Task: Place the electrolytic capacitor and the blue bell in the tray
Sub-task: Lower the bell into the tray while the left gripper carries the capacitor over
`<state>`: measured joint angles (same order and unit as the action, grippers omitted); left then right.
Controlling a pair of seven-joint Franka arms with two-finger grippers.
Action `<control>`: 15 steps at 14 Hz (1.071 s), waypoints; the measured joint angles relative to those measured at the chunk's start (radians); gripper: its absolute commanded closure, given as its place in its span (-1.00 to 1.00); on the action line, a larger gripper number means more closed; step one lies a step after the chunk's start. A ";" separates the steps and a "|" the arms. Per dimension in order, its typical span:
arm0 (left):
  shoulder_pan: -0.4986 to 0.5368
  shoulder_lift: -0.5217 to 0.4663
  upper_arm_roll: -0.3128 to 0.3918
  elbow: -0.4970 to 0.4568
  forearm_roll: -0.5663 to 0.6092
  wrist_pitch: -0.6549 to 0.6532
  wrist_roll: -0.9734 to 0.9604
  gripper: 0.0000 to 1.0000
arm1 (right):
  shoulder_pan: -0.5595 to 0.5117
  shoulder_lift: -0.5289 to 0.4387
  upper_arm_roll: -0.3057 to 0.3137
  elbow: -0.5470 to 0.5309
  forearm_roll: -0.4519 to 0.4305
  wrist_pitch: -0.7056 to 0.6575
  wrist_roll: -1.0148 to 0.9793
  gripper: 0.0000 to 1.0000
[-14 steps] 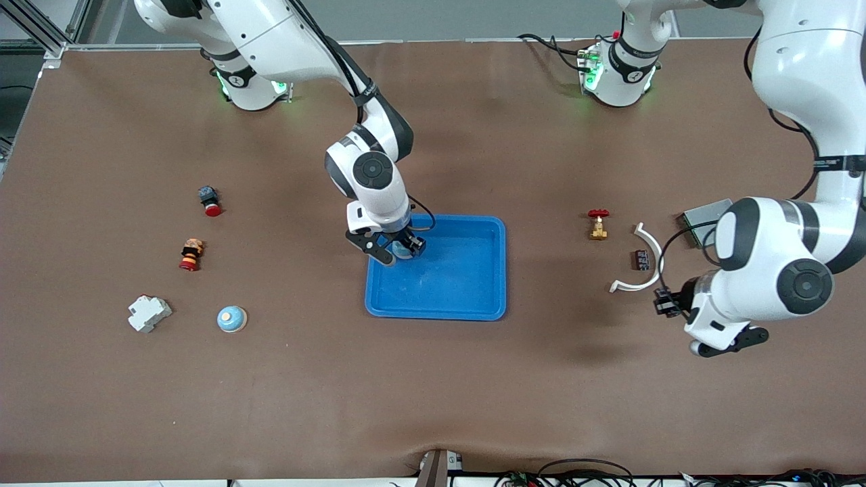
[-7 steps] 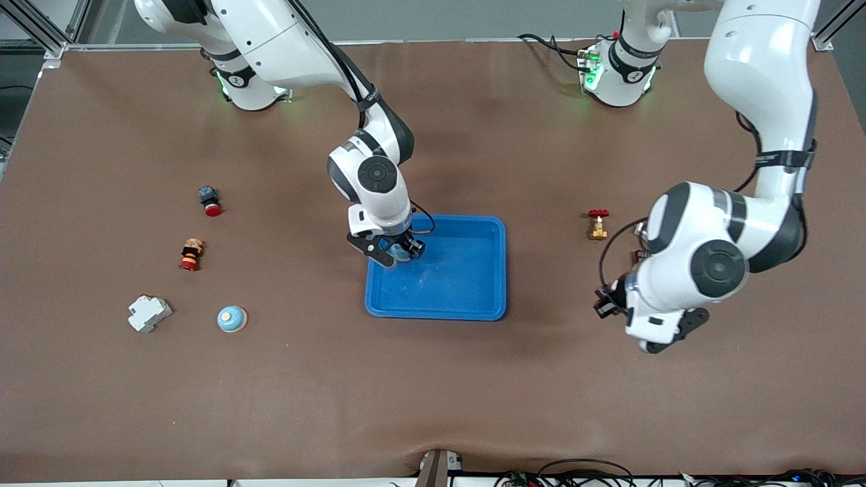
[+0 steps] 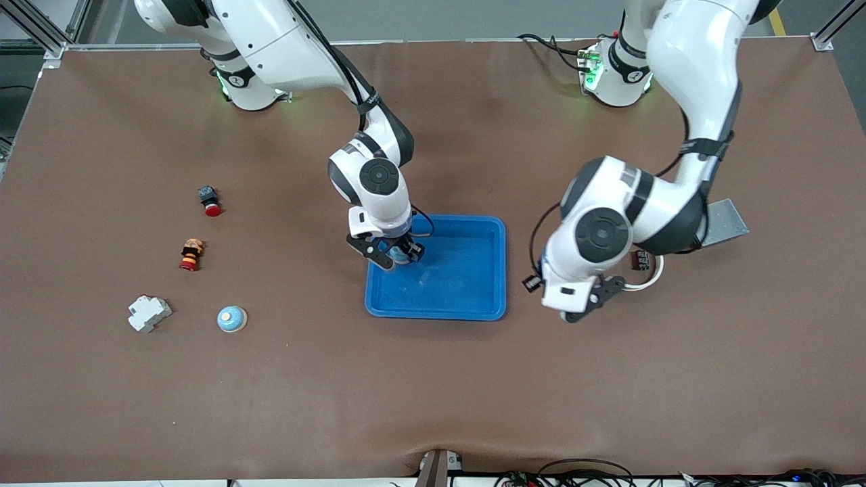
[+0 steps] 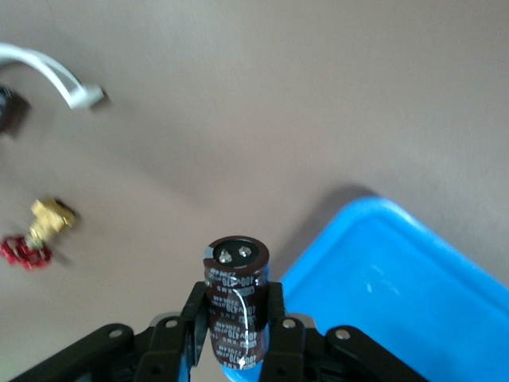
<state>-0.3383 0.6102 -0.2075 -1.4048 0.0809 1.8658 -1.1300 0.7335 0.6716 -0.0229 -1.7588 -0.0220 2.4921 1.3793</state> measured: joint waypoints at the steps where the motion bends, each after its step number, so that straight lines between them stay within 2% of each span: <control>1: -0.026 0.008 0.000 -0.005 0.000 -0.001 -0.024 1.00 | 0.000 0.003 0.000 0.007 0.000 0.000 0.012 -1.00; 4: -0.080 0.036 0.000 -0.031 0.000 -0.001 -0.058 1.00 | 0.003 0.006 0.000 0.036 -0.001 -0.014 0.023 -1.00; 9: -0.125 0.060 0.000 -0.124 0.000 0.106 -0.090 1.00 | 0.011 0.005 0.001 0.155 -0.002 -0.209 0.003 -1.00; 12: -0.161 0.062 0.000 -0.194 0.000 0.174 -0.126 1.00 | 0.009 0.003 -0.010 0.180 -0.003 -0.268 -0.096 -1.00; 15: -0.180 0.062 0.000 -0.210 0.000 0.182 -0.132 1.00 | -0.033 -0.017 -0.023 0.182 -0.003 -0.325 -0.230 -1.00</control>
<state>-0.5180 0.6721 -0.2077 -1.6147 0.0807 2.0474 -1.2622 0.7008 0.6544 -0.0462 -1.5772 -0.0254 2.1667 1.1491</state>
